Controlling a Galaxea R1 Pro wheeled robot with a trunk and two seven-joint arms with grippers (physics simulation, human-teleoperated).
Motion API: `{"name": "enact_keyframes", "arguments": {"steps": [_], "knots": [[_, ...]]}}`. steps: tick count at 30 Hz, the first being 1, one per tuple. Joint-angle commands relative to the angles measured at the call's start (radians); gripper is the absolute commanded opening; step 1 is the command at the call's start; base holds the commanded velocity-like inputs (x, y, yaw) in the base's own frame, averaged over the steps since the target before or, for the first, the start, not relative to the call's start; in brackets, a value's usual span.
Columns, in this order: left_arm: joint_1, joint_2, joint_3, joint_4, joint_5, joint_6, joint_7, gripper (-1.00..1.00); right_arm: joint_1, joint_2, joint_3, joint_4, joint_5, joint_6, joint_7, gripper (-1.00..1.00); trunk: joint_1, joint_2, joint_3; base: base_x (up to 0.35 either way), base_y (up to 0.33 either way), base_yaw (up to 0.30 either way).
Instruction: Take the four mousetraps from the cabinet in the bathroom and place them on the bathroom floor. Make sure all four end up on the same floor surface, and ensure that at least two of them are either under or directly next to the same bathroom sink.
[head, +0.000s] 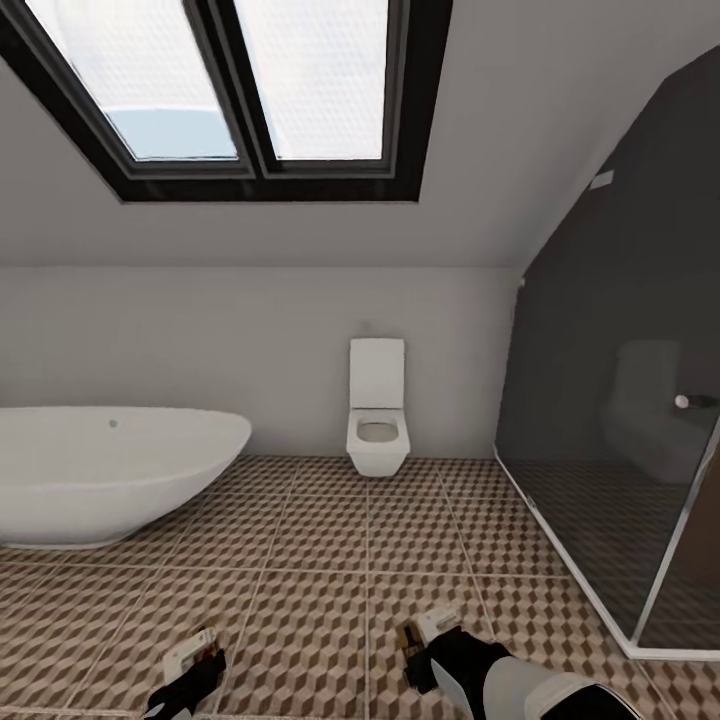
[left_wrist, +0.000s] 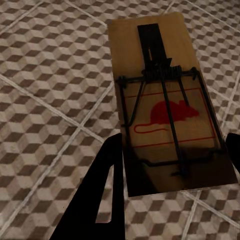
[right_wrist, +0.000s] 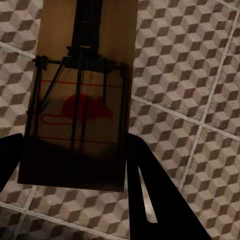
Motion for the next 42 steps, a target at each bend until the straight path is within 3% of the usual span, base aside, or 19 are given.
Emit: {"name": "enact_keyframes", "arguments": {"steps": [1, 42], "knots": [[-0.001, 0.000, 0.007, 0.000, -0.009, -0.002, 0.006, -1.00, -0.001, 0.001, 0.004, 0.002, -0.004, 0.001, -0.001, -1.00, 0.000, -0.001, -0.001, 0.000, 0.000, 0.300], [-0.001, -0.001, 0.007, 0.000, -0.011, -0.002, 0.006, -1.00, -0.001, 0.001, 0.003, 0.002, -0.004, -0.002, -0.001, -1.00, 0.000, -0.001, -0.001, 0.000, 0.000, 0.300]]}}
